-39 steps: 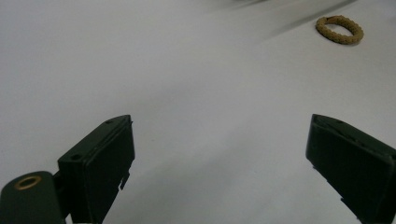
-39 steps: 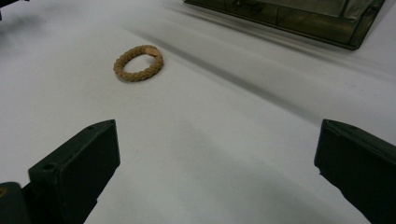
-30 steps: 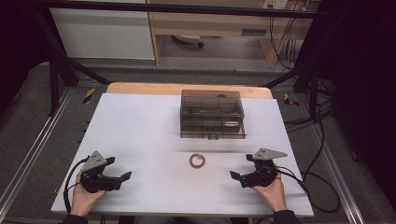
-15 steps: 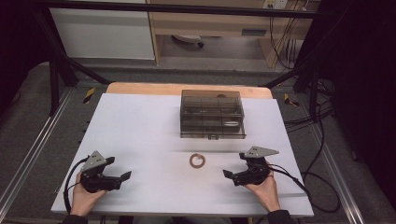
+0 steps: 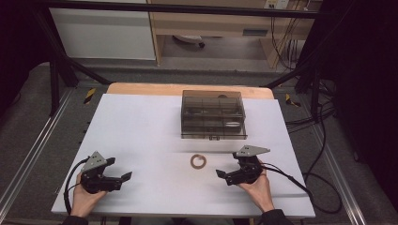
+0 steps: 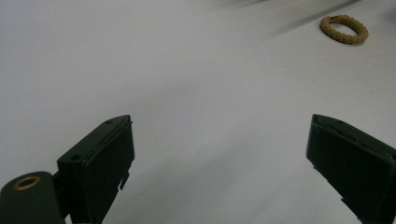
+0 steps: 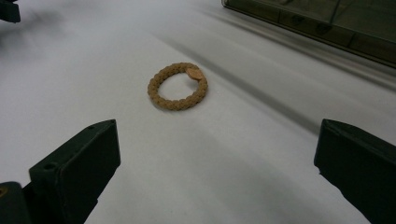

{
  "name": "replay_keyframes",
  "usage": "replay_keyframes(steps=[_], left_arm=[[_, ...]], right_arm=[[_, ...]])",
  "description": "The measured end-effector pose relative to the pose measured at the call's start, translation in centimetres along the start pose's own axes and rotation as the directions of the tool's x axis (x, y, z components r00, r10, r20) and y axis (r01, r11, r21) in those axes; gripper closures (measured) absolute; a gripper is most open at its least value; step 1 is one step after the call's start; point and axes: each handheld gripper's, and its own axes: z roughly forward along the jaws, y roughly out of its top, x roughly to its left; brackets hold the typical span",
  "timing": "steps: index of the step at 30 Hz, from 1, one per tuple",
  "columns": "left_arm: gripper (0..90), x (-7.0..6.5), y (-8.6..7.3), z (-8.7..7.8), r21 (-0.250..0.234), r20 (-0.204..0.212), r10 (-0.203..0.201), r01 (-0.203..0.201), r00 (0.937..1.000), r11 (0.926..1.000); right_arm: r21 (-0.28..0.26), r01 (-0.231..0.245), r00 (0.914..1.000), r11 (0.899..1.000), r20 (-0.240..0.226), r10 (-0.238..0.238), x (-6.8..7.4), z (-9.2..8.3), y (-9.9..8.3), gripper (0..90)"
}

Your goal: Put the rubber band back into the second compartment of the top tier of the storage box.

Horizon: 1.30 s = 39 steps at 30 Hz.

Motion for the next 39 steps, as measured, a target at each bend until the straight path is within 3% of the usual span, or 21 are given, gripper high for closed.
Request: replay_keyframes(steps=[25,39], left_arm=[[7.3,0.0,0.0,0.0,0.001,0.001,-0.003,0.003,1.0,1.0],[7.2,0.1,0.0,0.0,0.008,-0.004,-0.001,0.001,1.0,1.0]], right_arm=[[0.023,0.016,0.9997,1.0,-0.02,-0.015,2.1,3.0,2.5,2.7],[0.048,0.034,0.9991,0.998,-0.027,-0.033,3.2,5.2,3.5,12.8]])
